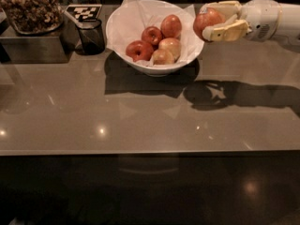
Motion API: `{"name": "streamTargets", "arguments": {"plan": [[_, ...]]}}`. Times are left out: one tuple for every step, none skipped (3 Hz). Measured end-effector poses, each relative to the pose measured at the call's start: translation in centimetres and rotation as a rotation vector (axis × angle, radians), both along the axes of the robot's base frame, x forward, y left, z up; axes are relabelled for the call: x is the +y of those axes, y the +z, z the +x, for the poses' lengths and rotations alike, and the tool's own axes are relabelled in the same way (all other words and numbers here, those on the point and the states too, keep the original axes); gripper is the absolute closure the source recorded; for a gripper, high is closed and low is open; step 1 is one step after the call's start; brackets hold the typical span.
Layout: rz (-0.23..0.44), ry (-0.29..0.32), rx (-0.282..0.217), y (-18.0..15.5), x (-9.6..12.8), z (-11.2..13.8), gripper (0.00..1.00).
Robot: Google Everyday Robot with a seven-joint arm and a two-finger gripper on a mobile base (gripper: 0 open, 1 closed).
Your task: Pick apple from white bowl
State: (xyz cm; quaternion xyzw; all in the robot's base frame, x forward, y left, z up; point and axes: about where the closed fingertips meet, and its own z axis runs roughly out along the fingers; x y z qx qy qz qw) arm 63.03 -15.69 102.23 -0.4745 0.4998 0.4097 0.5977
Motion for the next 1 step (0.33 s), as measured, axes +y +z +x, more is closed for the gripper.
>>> {"name": "streamTargets", "arguments": {"plan": [[0.034, -0.029, 0.035, 1.06, -0.44, -3.73, 1.0]]}}
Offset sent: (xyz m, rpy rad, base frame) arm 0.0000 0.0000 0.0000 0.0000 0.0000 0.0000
